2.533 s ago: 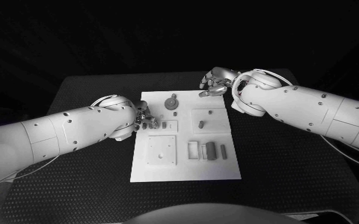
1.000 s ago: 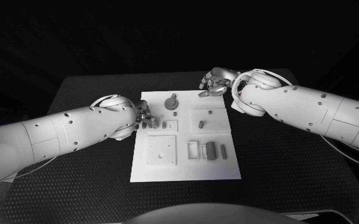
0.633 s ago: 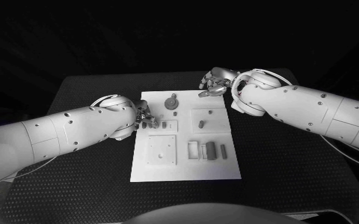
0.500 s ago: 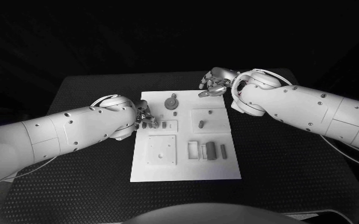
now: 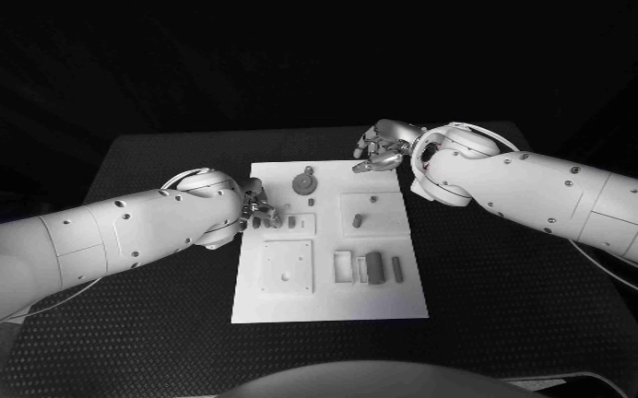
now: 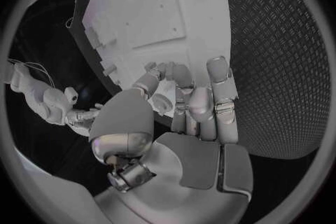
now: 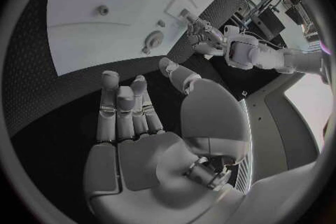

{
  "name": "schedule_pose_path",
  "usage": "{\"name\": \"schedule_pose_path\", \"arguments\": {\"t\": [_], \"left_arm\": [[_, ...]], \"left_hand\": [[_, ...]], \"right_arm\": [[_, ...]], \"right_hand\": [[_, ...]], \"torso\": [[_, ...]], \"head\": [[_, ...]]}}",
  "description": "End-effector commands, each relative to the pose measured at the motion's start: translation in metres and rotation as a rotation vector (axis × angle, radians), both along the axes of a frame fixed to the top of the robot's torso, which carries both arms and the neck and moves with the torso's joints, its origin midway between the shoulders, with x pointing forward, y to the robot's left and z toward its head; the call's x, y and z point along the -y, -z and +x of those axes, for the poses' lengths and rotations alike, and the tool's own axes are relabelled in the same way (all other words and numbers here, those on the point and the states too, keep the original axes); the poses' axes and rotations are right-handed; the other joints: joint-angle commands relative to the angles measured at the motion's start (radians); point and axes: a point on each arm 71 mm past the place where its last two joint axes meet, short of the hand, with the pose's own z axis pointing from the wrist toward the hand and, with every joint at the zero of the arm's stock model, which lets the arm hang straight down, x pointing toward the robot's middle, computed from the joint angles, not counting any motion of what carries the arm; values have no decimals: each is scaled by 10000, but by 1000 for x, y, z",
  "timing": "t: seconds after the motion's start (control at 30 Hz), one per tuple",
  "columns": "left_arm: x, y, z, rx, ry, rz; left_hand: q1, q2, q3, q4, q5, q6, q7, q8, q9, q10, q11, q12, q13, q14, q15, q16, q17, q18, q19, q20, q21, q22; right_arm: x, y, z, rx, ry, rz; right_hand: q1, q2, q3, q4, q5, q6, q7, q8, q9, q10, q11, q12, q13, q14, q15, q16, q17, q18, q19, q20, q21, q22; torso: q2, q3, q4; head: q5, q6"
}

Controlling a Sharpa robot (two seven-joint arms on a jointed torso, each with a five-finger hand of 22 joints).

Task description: Assemble the parts on the task board

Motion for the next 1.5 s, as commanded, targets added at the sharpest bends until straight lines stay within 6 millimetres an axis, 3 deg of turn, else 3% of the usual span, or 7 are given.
{"name": "schedule_pose_path", "arguments": {"t": [0.03, 0.3, 0.37, 0.6, 1.2, 1.5], "left_arm": [[2, 1, -1, -189, 71, -110], [1, 0, 0, -147, -89, -346], [1, 0, 0, -138, -122, -400], [2, 0, 0, -54, -163, -481], [1, 0, 0, -71, -162, -491], [-1, 1, -1, -218, -75, -437]], "left_hand": [[378, 241, 63, 109, -17, -18, 12, -37, -12, -53, 9, 55, -1, -2, -46, -57, -16, -82, 11, -55, -72, 182], [-350, -190, -129, 841, -158, -8, -7, -80, -12, -81, -10, 74, -5, -13, -75, -64, -28, -59, 8, -79, -121, 185], [-708, -295, -201, 1171, -505, -18, -12, -94, -8, -101, -21, 74, -7, -23, -84, -73, -34, -42, -3, -94, -145, 185], [-914, -569, -128, 1538, -918, -29, -25, -102, 11, -122, -37, 85, -4, -31, -102, -84, -41, -19, -4, -104, -173, 188], [-851, -612, -74, 1587, -964, -24, -33, -93, 26, -120, -43, 97, 1, -27, -109, -74, -36, -8, 5, -110, -170, 196], [-668, -449, -97, 1430, -925, -21, -32, -79, 51, -119, -42, 113, 4, -27, -107, -56, -25, -10, 4, -101, -156, 209]], "right_arm": [[-1, 0, -1, -46, -106, 21], [0, 0, -1, -61, -97, 13], [0, 0, -1, -56, -86, 14], [0, 0, -1, -69, -92, 7], [0, 1, -1, -86, -95, -5], [1, 1, -1, -88, -87, -9]], "right_hand": [[-46, 67, 4, 69, -32, -30, 66, 48, -15, -63, -30, 57, -14, -31, 19, 47, -13, 122, 18, -65, -67, 162], [-45, 66, 4, 68, -32, -35, 67, 48, -18, -64, -30, 57, -16, -33, 20, 44, -15, 122, 17, -65, -69, 161], [-44, 67, 4, 68, -32, -35, 67, 48, -18, -64, -30, 57, -16, -33, 20, 43, -15, 122, 17, -65, -69, 161], [-40, 72, 6, 67, -31, -36, 67, 49, -20, -64, -30, 56, -18, -35, 20, 41, -17, 122, 16, -65, -70, 161], [-37, 76, 6, 65, -31, -38, 67, 53, -23, -65, -30, 58, -21, -36, 20, 38, -19, 122, 15, -65, -72, 160], [-36, 77, 6, 65, -32, -37, 67, 56, -25, -65, -30, 58, -22, -36, 20, 37, -21, 122, 14, -65, -73, 159]], "torso": [[0, 1, -1], [3, -3, 2], [3, -3, 3], [1, -2, 4], [-2, -2, 2], [-2, -6, -2]], "head": [[-2, -4], [-16, -9], [-18, -14], [-12, -11], [-14, -4], [-16, -8]]}}
